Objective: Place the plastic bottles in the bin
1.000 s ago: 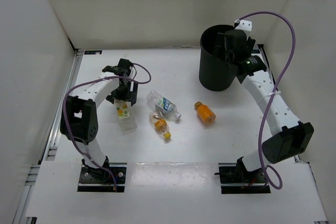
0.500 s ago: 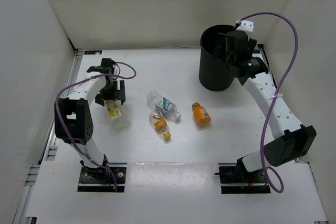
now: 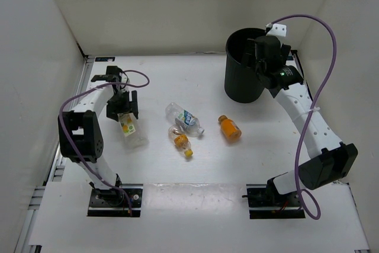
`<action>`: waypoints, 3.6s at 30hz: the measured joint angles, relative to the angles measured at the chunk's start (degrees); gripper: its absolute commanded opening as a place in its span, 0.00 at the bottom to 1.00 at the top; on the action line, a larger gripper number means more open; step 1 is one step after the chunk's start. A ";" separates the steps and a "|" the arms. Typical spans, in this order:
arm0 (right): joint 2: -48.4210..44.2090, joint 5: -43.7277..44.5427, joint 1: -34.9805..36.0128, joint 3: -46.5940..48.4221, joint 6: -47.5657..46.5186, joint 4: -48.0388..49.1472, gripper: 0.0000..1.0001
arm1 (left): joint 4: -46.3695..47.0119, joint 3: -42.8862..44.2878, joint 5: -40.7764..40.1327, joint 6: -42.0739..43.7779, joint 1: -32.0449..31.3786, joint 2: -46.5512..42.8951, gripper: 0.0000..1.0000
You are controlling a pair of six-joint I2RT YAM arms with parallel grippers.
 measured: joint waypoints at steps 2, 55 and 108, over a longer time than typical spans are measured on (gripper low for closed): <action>0.00 0.24 0.00 0.00 -0.22 0.00 0.99 | -0.42 0.20 2.19 0.55 1.14 0.13 0.21; -7.17 2.36 0.00 -7.48 -1.33 -0.24 0.99 | -4.55 11.39 11.39 11.74 -6.84 6.54 1.00; -10.51 5.29 0.00 -12.44 -0.92 -2.97 0.99 | -3.96 15.08 -4.17 7.32 -18.03 14.19 1.00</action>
